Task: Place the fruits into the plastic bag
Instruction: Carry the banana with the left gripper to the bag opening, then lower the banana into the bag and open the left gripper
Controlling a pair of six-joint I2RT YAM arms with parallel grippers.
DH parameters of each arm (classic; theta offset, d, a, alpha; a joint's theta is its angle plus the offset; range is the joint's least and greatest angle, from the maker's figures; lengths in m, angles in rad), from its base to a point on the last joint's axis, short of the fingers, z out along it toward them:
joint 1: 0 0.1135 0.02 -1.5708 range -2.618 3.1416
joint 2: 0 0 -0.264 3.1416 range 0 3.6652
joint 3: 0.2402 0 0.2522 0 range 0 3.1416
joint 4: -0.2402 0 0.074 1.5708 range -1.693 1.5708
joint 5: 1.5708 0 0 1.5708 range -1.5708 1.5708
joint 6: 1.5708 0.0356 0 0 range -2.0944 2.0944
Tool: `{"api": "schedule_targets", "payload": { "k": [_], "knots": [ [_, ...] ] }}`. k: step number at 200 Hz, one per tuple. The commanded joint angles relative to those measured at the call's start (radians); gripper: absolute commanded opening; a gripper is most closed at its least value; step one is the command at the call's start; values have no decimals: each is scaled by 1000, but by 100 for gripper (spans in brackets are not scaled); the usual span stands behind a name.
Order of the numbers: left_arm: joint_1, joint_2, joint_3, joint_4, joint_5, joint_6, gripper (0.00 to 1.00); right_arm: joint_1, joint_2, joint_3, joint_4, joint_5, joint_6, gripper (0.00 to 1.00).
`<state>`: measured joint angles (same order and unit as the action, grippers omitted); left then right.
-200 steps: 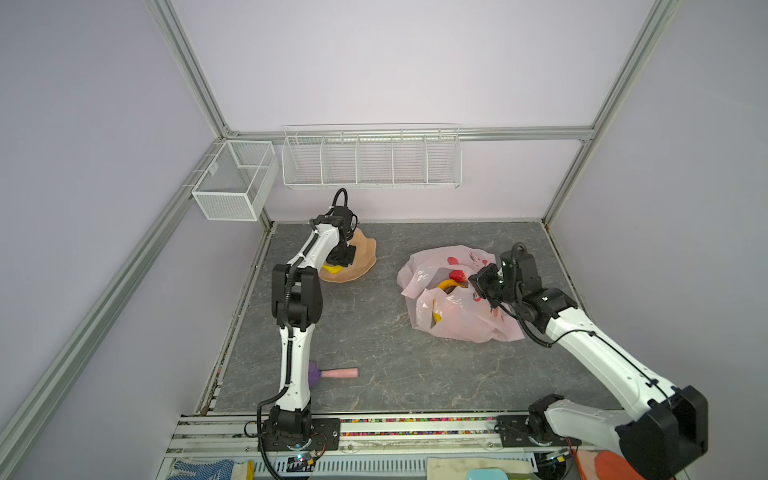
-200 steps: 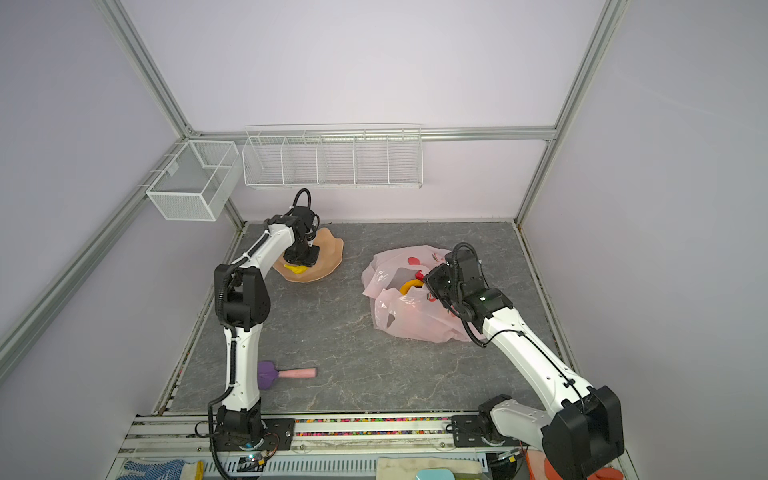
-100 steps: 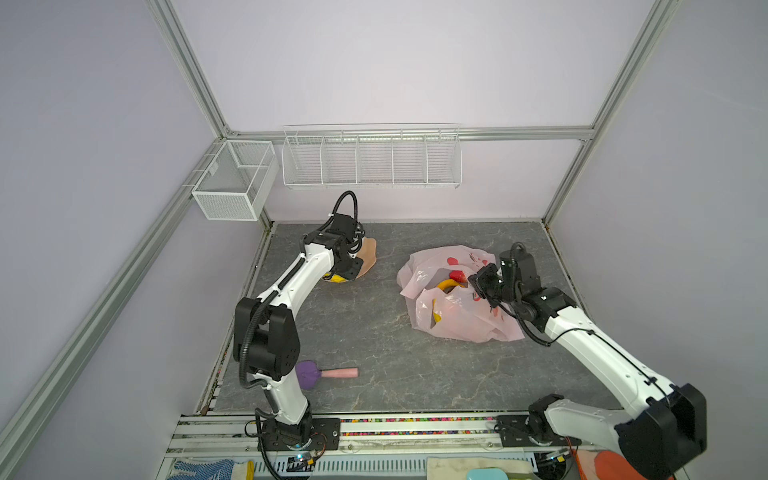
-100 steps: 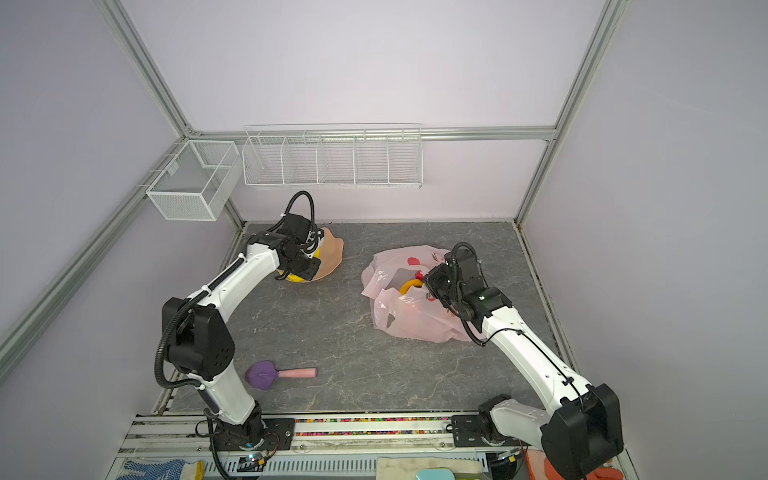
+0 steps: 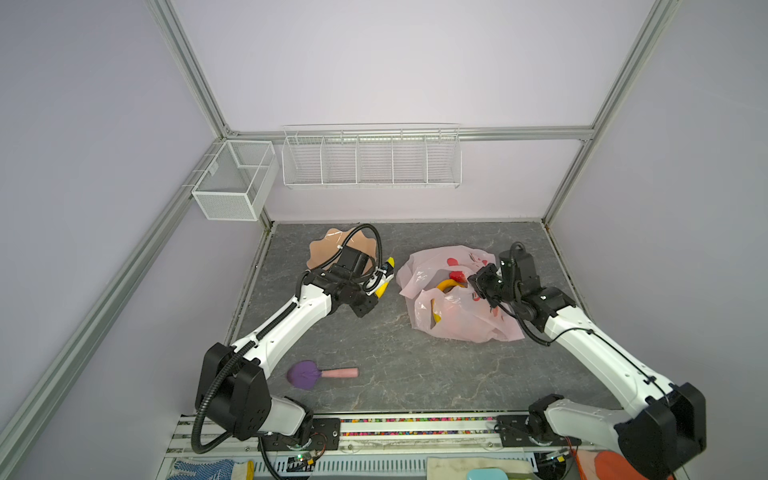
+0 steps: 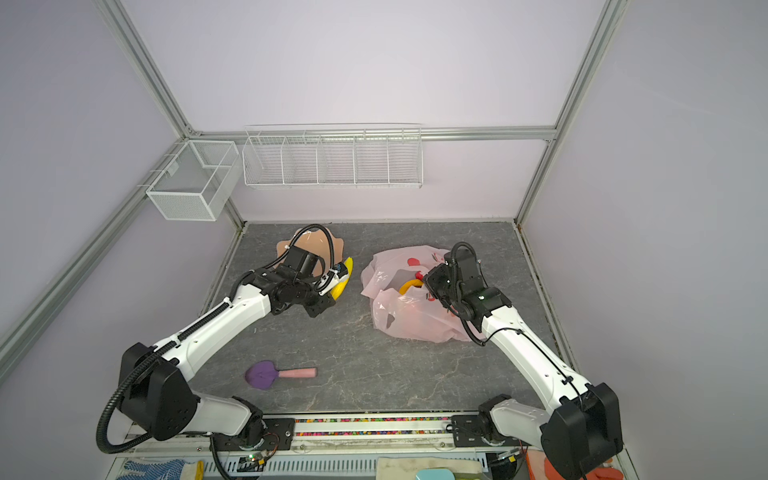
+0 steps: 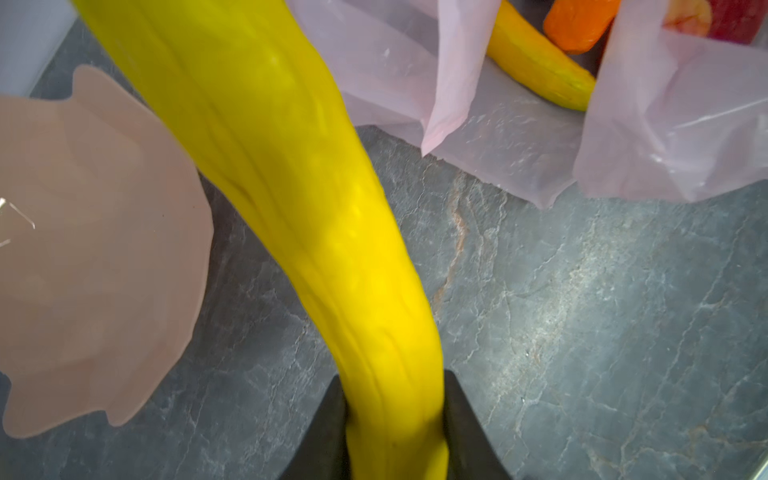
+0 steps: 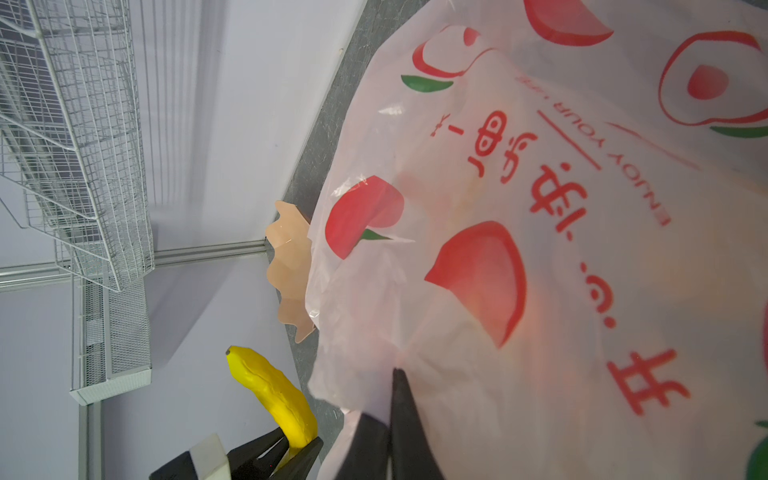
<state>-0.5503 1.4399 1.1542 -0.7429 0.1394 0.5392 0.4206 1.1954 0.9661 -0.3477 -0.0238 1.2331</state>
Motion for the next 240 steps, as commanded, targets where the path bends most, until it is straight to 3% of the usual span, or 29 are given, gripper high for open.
{"api": "schedule_targets", "payload": {
  "k": [1, 67, 131, 240],
  "knots": [
    [-31, 54, 49, -8, 51, 127, 28, -3, 9, 19, 3, -9, -1, 6],
    [-119, 269, 239, -70, 64, 159, 26, -1, -15, 10, -7, -1, 1, 6],
    [-150, 474, 438, -163, 117, 145, 27, -1, -34, 5, -12, -1, 0, 6],
    [-262, 573, 547, -141, 217, 51, 29, -2, -36, 1, -5, -6, 5, 6]
  ]
}}
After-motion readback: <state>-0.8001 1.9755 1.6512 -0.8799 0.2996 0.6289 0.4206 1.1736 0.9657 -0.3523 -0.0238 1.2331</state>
